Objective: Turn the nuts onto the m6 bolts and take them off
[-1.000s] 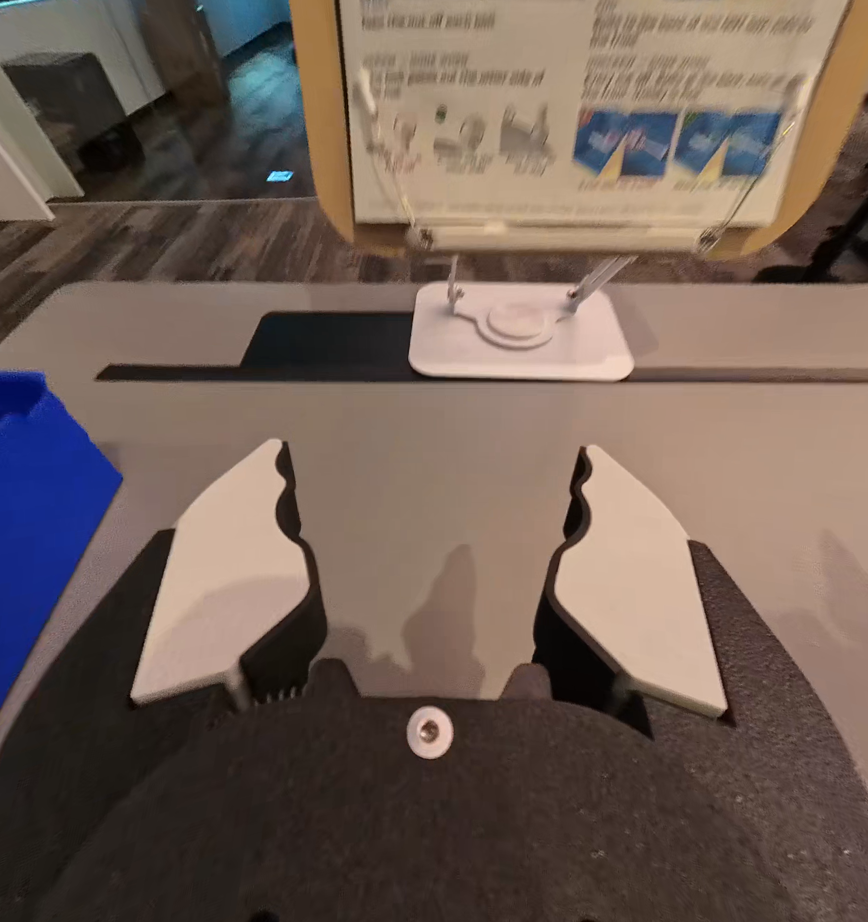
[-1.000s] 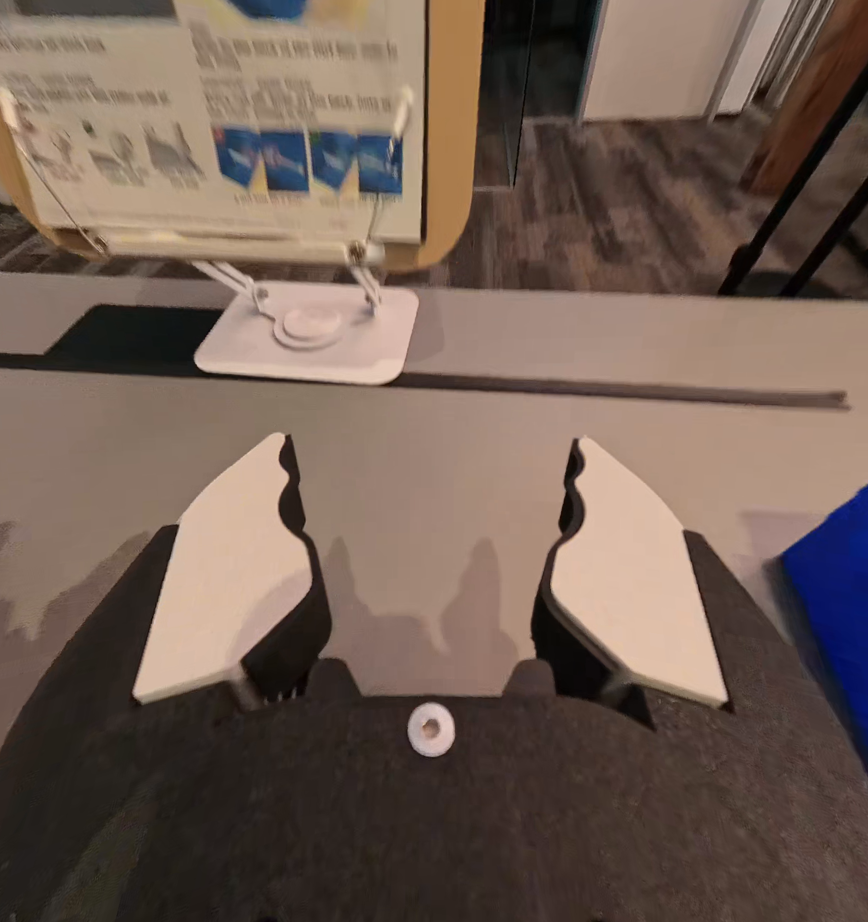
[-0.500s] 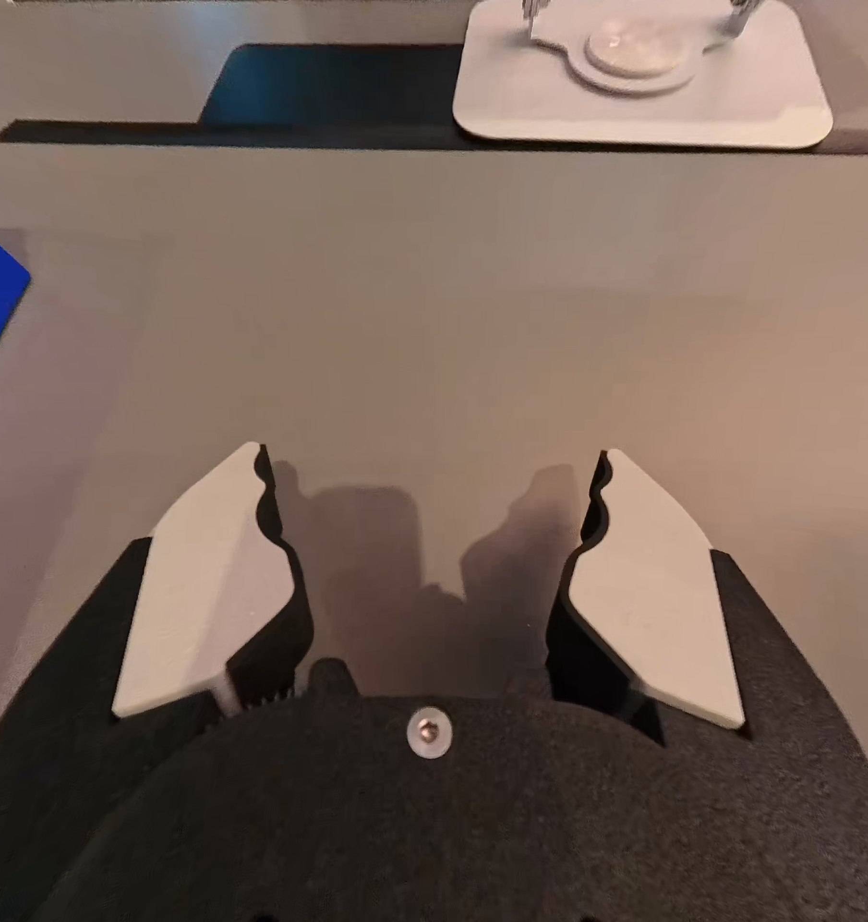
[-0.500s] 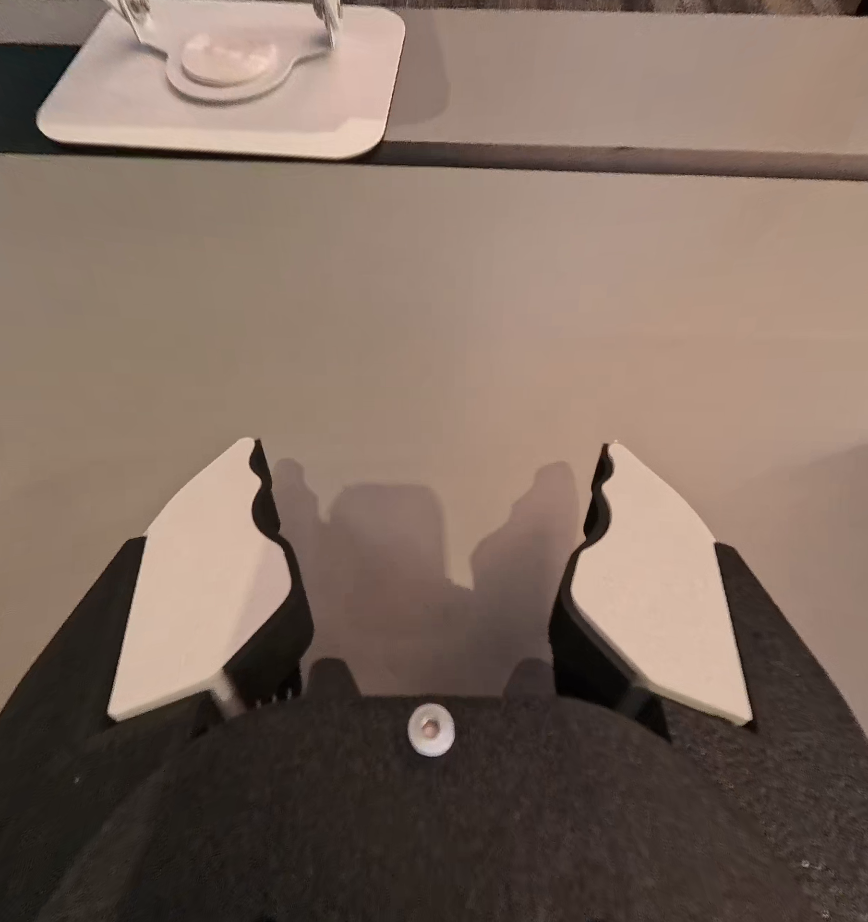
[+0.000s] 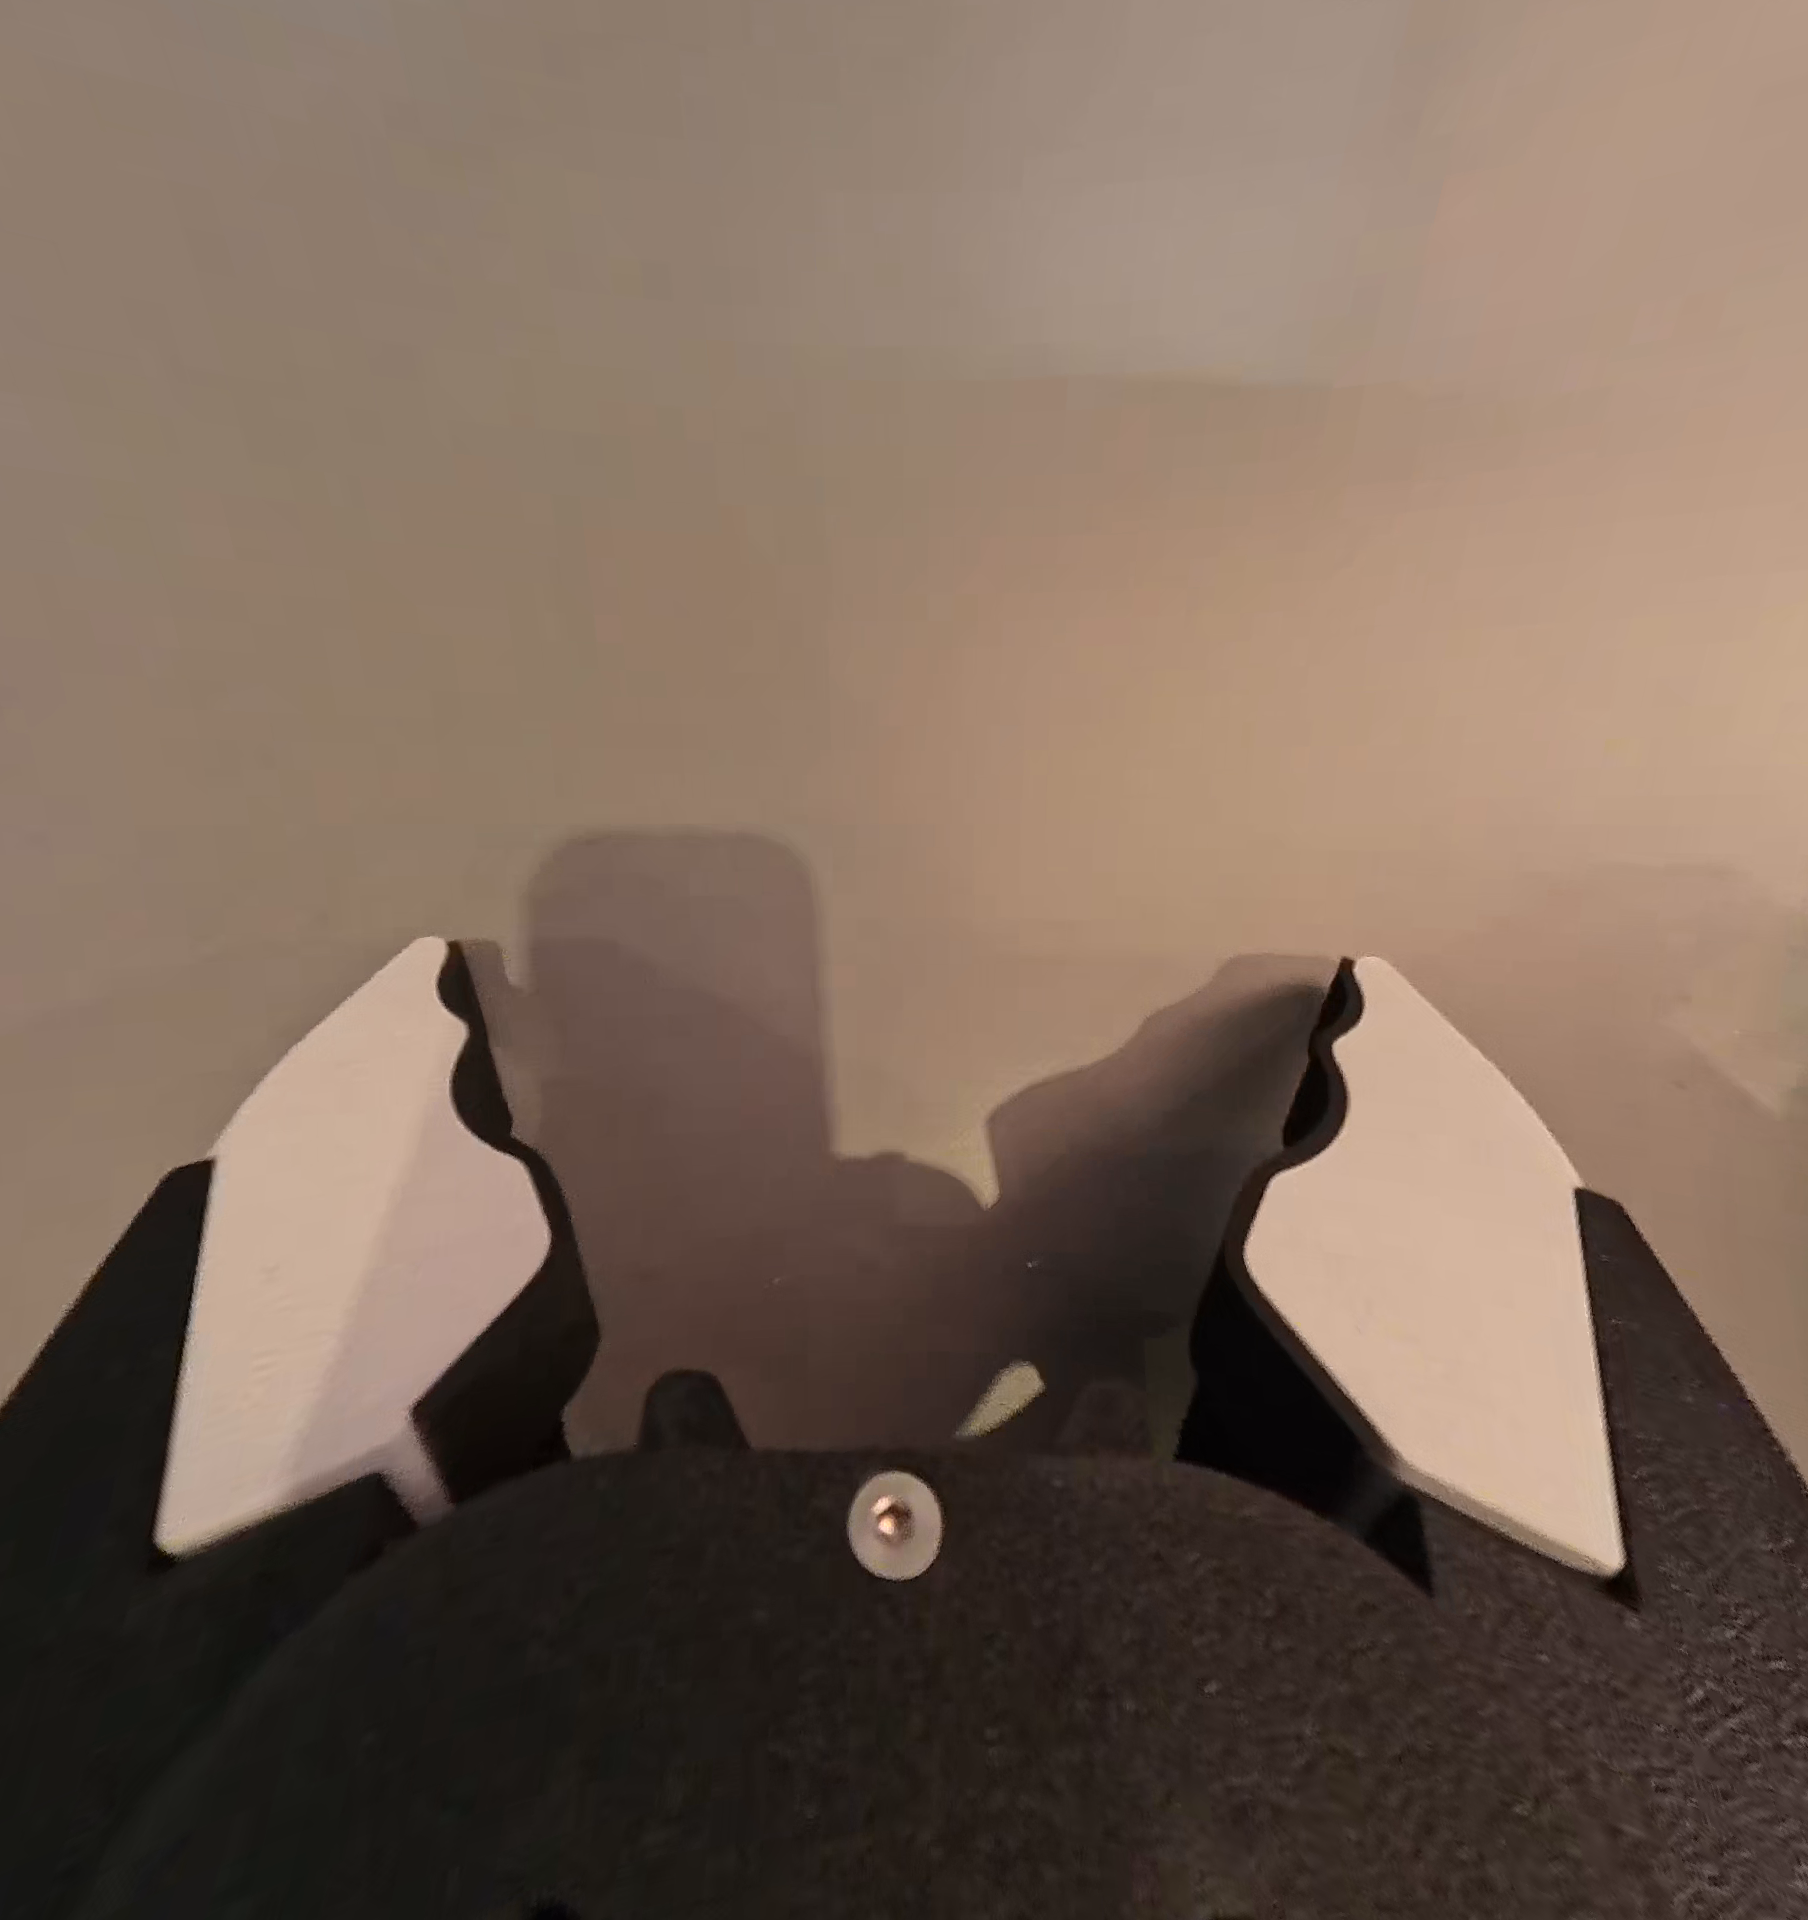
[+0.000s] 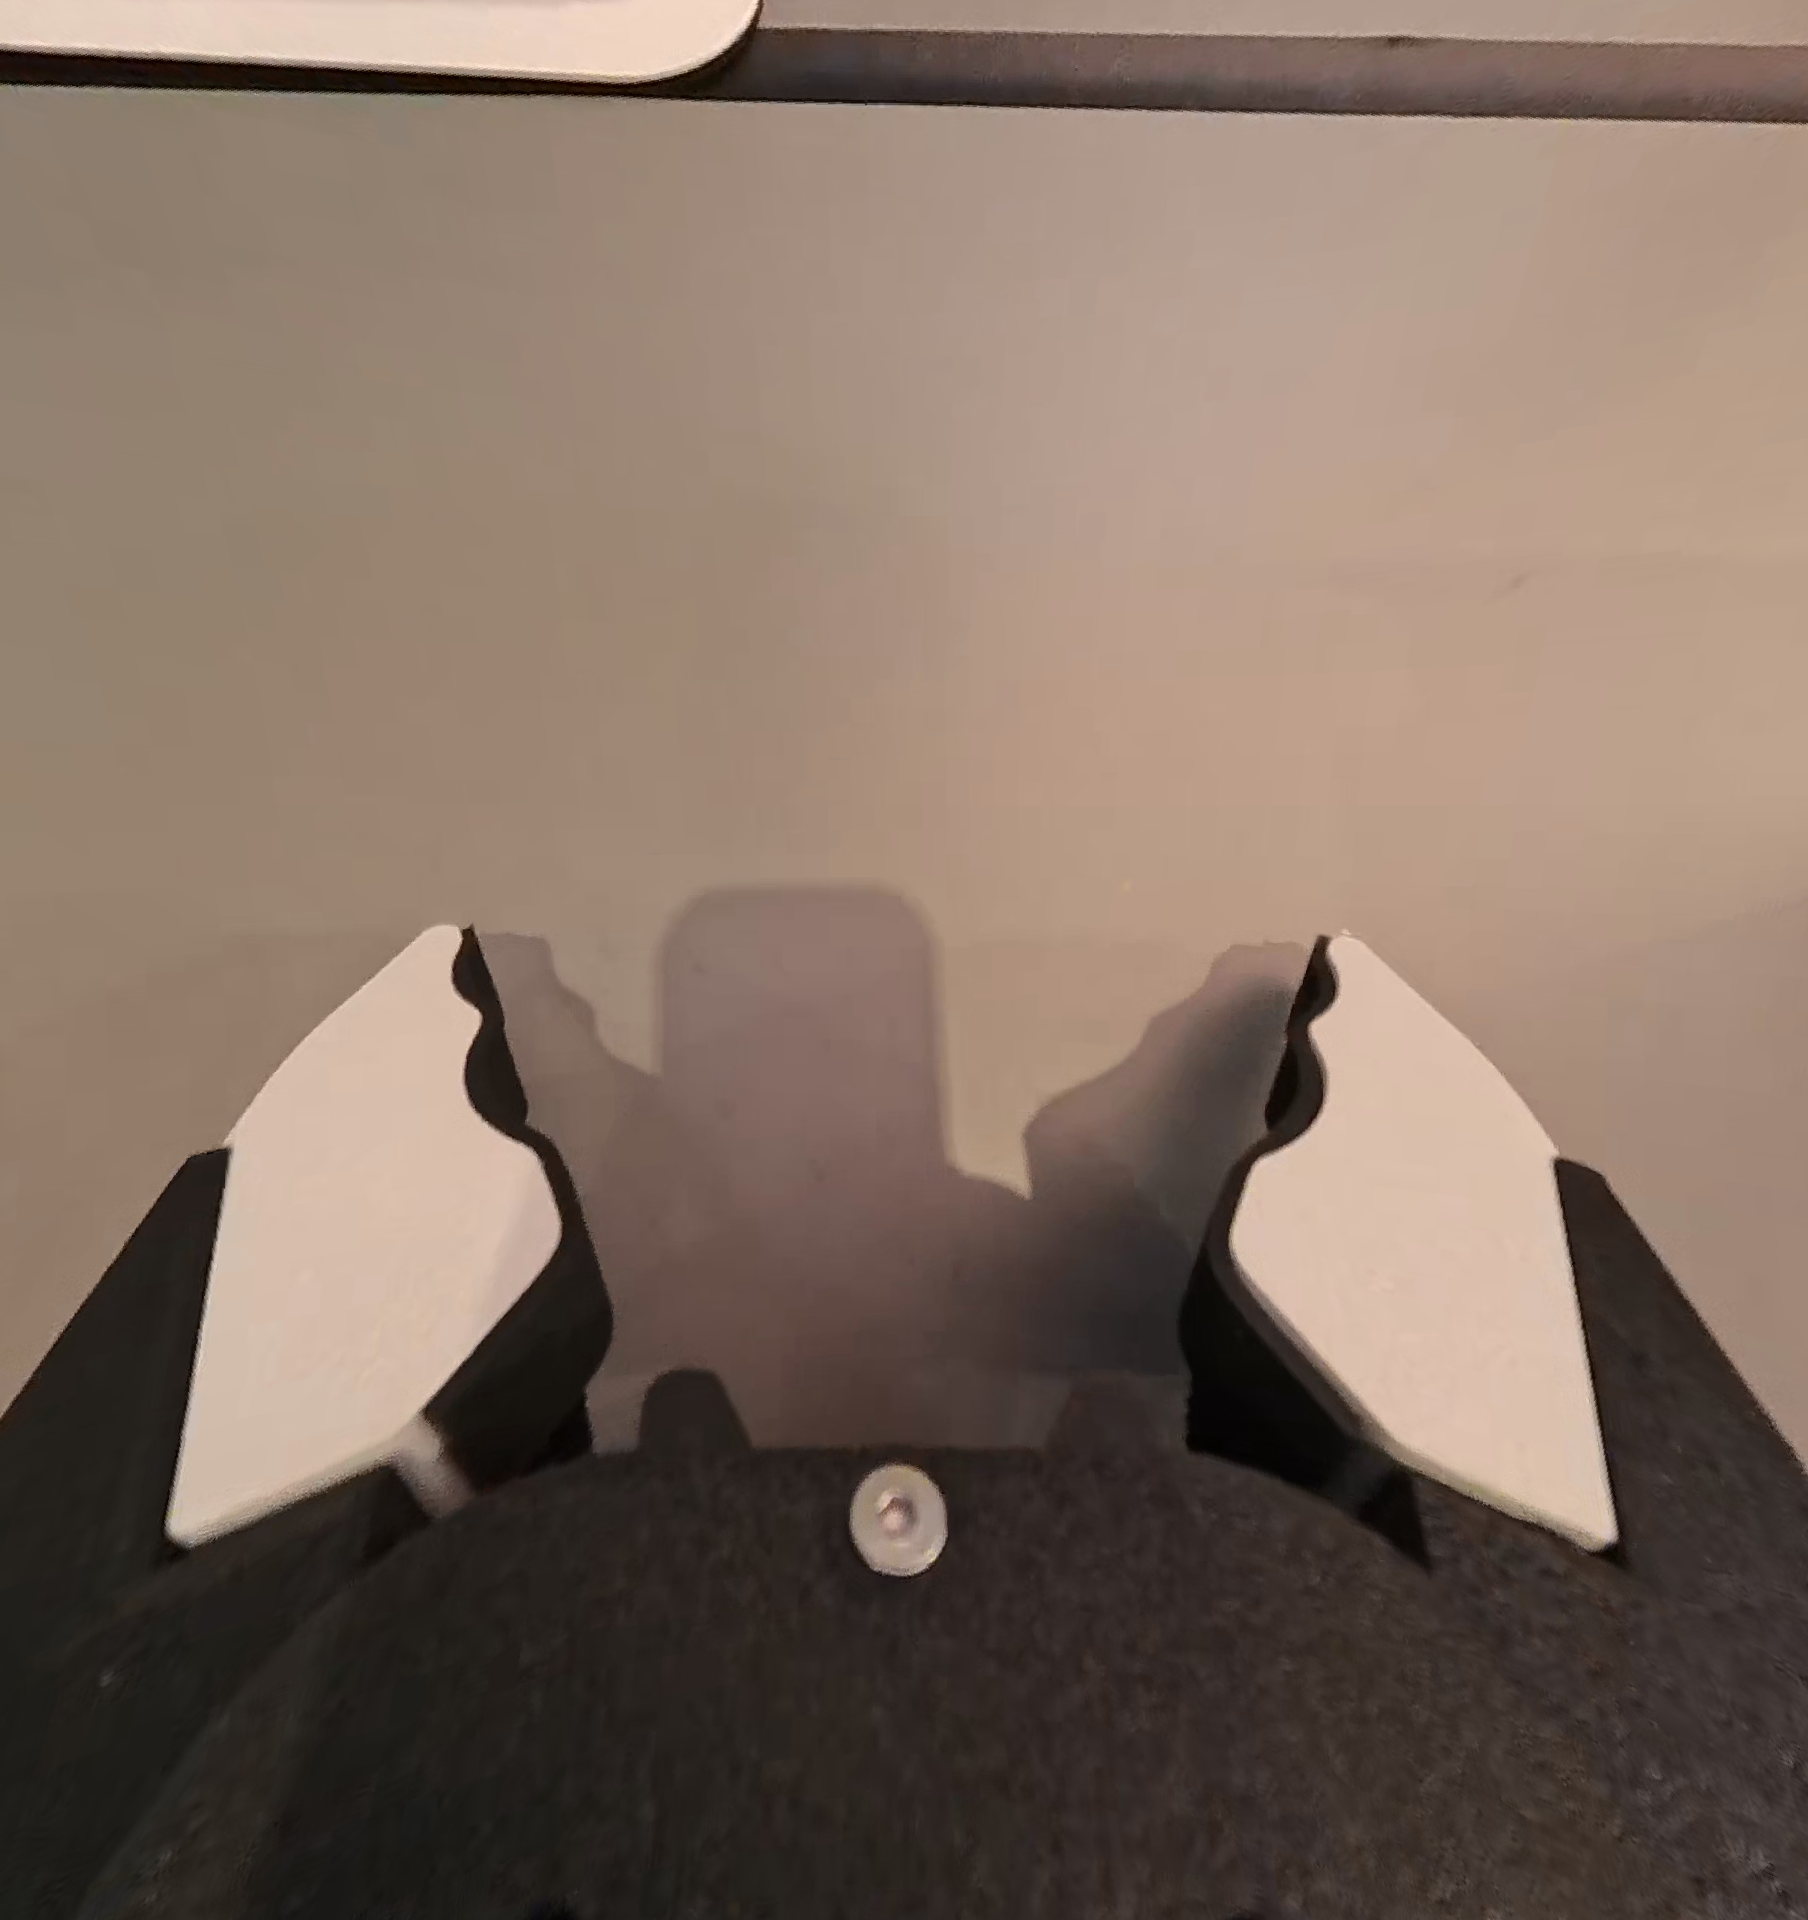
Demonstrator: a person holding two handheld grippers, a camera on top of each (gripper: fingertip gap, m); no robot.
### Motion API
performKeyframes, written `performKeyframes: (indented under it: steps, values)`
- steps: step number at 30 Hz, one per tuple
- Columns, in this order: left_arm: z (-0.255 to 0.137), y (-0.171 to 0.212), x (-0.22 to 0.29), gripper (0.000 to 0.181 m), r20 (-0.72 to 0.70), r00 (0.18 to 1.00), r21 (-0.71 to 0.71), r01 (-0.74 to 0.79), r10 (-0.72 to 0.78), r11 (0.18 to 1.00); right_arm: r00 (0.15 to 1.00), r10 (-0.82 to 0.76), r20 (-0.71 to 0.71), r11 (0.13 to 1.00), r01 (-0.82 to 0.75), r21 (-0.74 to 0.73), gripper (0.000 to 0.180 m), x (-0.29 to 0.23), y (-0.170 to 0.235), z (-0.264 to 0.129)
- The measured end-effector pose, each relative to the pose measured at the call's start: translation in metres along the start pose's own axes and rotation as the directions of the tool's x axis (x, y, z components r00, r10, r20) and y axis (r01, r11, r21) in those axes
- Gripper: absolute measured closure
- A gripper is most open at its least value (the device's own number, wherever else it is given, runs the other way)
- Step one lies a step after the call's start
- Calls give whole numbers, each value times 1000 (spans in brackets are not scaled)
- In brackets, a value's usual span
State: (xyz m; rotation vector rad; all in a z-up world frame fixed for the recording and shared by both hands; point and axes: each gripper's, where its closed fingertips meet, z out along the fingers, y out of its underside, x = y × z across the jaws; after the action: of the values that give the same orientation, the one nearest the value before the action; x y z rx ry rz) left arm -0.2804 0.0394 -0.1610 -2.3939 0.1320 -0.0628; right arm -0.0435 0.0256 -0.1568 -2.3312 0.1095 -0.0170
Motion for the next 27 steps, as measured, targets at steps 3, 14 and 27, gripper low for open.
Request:
performKeyframes:
  steps: [3,14,27]
  values:
    - [1,1,0,35,7,1000,-8,-12,12,1000,1000,14,7,1000,-13,-26,39,0,3,3]
    - [1,0,1,35,5,1000,-8,-15,16,1000,1000,-7,-22,998,6,-68,35,2,6,7]
    - [1,0,1,35,6,1000,-9,-15,15,1000,1000,-9,-20,998,7,-68,36,1,6,7]
